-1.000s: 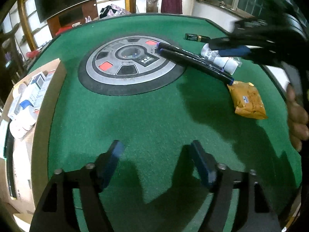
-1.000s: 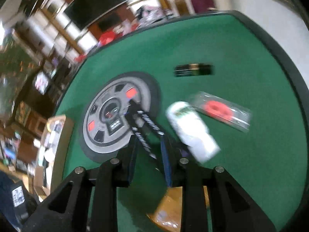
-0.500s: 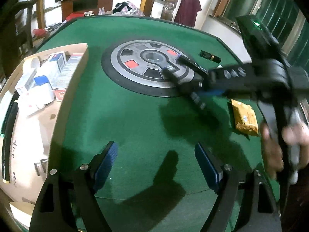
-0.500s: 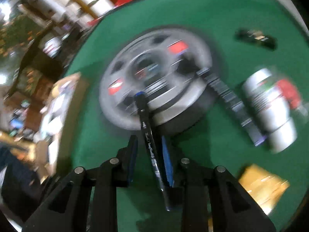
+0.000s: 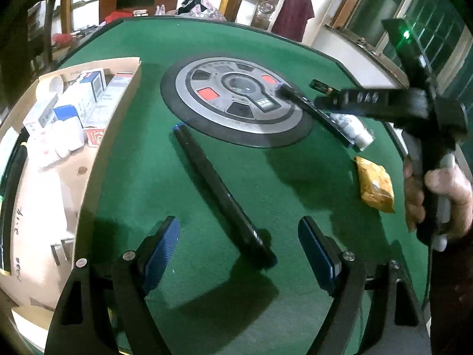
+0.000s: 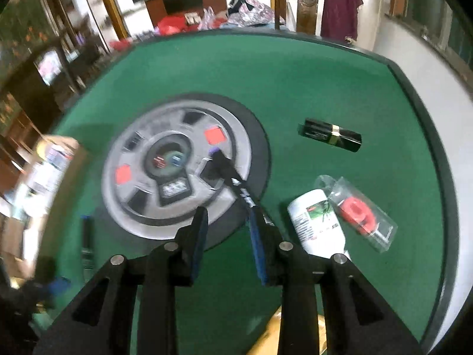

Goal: Organize objects
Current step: 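Grasp a black marker with the left gripper while the right holds its marker, then carry both markers into the tray and open both grippers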

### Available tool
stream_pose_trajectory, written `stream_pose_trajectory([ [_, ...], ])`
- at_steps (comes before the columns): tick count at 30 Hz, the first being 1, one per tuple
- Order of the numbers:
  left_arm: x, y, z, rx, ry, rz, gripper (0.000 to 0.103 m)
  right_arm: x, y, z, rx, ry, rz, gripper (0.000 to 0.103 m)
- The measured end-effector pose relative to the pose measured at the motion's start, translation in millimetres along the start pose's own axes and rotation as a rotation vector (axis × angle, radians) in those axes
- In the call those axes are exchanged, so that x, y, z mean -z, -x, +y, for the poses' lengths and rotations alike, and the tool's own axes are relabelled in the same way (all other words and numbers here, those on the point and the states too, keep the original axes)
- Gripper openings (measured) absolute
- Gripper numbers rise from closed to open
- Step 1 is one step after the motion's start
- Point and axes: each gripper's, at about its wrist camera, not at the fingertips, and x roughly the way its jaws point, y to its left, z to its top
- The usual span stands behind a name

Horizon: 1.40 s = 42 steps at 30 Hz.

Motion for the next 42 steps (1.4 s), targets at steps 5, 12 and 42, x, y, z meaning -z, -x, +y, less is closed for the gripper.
stream_pose_trajectory([
  [5,-16,-23,-6,-0.095,-0.017,0.006,0.078,-5,-22,-7,0.084,0.026,0.022,0.026],
  [12,-21,-34,-25,-0.134,-0.127,-0.033,0.015,-7,-28,-19,-0.012,-0.052,0.064,0.018],
  [42,2,30,-21,0.043,-0.096,-0.138,0.011,71,22,8,-0.286,-0.249,0.013,0.012],
])
